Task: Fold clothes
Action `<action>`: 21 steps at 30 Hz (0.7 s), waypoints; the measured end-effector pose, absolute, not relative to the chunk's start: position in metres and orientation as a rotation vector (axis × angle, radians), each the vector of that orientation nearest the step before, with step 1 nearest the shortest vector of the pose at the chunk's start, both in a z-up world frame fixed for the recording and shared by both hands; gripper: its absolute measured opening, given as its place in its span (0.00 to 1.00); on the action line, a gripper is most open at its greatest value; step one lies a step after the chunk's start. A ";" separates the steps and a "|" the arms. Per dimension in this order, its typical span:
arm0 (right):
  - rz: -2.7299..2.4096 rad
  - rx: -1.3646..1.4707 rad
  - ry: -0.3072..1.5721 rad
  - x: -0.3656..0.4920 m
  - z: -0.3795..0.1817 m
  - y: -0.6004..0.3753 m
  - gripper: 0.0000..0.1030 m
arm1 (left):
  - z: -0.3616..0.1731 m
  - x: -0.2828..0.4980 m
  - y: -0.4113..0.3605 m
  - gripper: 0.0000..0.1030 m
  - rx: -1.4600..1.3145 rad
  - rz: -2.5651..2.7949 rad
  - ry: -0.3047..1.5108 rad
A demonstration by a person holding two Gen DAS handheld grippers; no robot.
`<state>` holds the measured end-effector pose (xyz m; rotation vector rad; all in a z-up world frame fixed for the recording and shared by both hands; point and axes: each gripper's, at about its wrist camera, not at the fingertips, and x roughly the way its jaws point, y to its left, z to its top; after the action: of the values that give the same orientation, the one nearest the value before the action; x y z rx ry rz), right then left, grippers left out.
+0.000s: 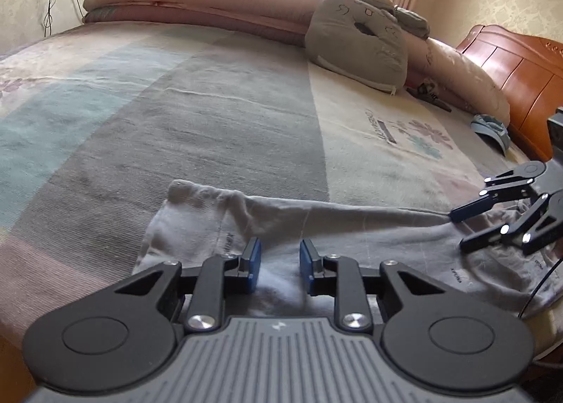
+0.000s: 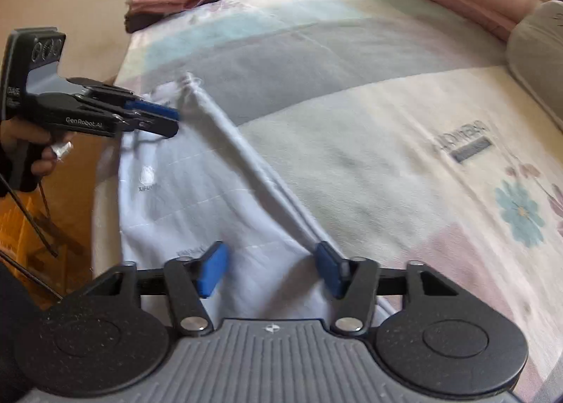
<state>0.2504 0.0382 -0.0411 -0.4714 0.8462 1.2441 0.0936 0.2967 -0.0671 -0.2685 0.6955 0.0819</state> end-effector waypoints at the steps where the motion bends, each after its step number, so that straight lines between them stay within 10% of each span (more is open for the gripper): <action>1: 1.206 -0.440 0.864 0.255 -0.039 0.033 0.55 | -0.063 0.095 0.296 0.24 -0.257 0.081 0.699; 21: 0.491 -0.181 0.898 0.243 -0.010 -0.139 0.88 | -0.023 0.149 0.250 0.39 -0.193 -0.113 0.738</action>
<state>0.2433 -0.1388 -0.0100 -0.1810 0.8982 0.4908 0.1491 0.2500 -0.0235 -0.1926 0.7380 -0.1126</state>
